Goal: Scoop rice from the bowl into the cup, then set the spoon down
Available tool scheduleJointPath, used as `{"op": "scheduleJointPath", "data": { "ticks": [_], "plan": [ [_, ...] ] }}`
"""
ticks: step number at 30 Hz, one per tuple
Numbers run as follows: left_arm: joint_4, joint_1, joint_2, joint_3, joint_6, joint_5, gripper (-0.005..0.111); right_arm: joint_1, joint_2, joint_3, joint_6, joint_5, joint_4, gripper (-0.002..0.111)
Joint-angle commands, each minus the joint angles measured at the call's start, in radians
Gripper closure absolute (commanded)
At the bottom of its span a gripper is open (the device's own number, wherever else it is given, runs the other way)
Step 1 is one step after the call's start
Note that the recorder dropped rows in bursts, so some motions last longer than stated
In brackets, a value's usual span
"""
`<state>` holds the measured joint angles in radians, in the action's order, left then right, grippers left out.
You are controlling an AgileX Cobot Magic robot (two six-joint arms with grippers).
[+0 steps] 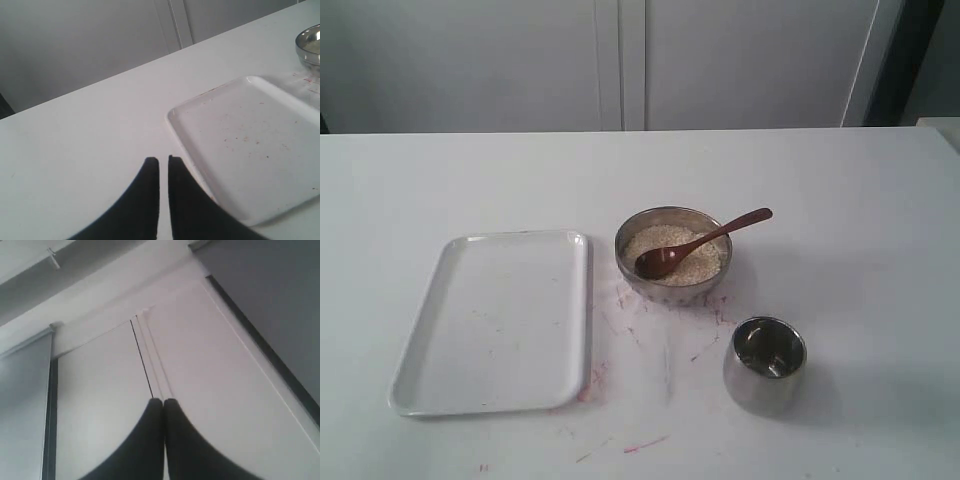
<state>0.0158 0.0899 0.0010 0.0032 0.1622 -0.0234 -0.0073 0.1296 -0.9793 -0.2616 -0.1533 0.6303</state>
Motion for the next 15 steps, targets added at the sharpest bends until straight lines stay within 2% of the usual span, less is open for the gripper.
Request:
{"op": "scheduleJointPath", "data": {
  "ticks": [1,6,15],
  "plan": [
    [-0.007,0.003,-0.001,-0.003,-0.001,0.002,0.092,0.066,0.109,-0.119,-0.138,0.089,-0.002,0.108],
    [-0.007,0.003,-0.001,-0.003,-0.001,0.002,0.092,0.16,0.262,-0.309,-0.309,0.282,-0.002,0.108],
    [-0.007,0.003,-0.001,-0.003,-0.001,0.002,0.092,0.252,0.651,-0.657,-0.398,0.53,-0.02,0.108]
  ]
}}
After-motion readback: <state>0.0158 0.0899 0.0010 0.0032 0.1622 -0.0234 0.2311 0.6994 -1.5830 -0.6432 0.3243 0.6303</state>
